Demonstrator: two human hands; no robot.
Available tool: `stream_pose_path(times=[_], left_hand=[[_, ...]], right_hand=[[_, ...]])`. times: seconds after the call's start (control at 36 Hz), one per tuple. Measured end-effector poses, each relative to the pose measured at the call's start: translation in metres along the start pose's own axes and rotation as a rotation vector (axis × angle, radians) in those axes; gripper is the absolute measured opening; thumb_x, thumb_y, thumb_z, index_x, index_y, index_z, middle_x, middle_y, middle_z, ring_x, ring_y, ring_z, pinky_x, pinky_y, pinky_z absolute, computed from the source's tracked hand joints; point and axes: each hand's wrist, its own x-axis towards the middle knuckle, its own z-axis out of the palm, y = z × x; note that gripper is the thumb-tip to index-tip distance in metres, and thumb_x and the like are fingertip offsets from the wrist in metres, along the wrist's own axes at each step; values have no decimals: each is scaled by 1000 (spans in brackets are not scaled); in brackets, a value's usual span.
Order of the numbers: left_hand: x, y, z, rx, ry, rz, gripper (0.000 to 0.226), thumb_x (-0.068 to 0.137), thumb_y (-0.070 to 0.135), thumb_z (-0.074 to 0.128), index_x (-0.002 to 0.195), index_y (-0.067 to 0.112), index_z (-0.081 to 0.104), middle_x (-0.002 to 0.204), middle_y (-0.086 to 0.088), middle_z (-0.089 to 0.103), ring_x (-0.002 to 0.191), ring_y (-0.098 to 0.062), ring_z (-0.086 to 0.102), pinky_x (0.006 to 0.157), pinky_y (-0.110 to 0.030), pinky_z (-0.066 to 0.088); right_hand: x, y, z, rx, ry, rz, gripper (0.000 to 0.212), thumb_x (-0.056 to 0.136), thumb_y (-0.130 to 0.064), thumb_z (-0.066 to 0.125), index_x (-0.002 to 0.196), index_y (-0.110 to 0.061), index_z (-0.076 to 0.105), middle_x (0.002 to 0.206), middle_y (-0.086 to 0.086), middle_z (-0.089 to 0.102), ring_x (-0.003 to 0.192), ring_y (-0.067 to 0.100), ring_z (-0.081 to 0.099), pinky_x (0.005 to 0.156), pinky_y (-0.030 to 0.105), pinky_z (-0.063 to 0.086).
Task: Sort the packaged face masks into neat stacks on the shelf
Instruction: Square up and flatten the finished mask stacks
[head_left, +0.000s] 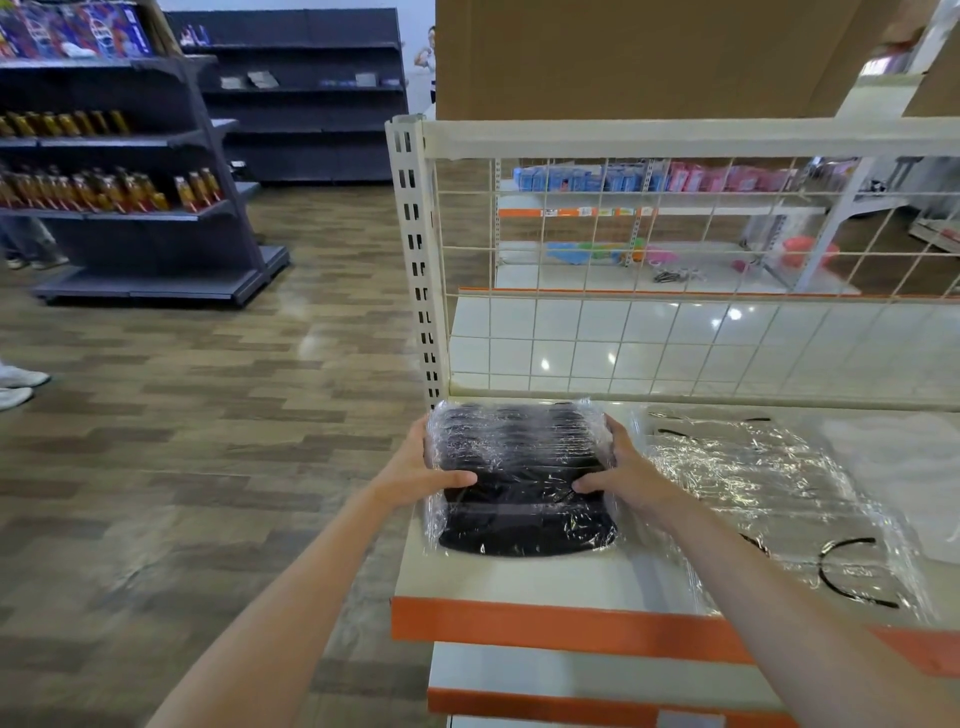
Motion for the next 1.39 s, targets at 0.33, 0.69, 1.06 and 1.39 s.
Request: stream_pose_path(times=[0.33, 0.69, 1.06, 1.39], left_hand=[[-6, 10, 6, 438, 281, 286, 102, 69, 37, 80, 148, 25, 16, 151, -4, 14, 141, -25, 9, 117, -50, 14], [-11, 21, 18, 926, 154, 399, 58, 91, 40, 50, 145, 32, 29, 155, 5, 20, 145, -18, 7, 117, -43, -3], [-14, 40, 40, 1023, 170, 461, 47, 92, 48, 48, 136, 32, 42, 144, 3, 36, 134, -19, 29, 114, -40, 15], [-18, 49, 49, 1004, 170, 486, 48, 92, 45, 48, 134, 24, 42, 144, -2, 35, 134, -22, 29, 113, -41, 19]], right_hand=[[1, -5, 3, -254, 75, -152, 109, 71, -1, 75, 148, -32, 4, 155, 5, 4, 142, 26, 13, 113, 43, 20], [-4, -10, 9, -825, 153, -157, 77, 83, -30, 60, 146, -42, 19, 156, 1, -18, 144, 25, -15, 115, 50, 13], [-15, -21, 17, -880, 218, -189, 78, 84, -28, 58, 150, -27, 15, 157, 1, -9, 145, 25, -2, 116, 44, 16], [-46, -2, -10, -1058, 408, -153, 50, 89, -22, 50, 138, -18, 39, 143, 2, 34, 136, 21, 24, 110, 41, 27]])
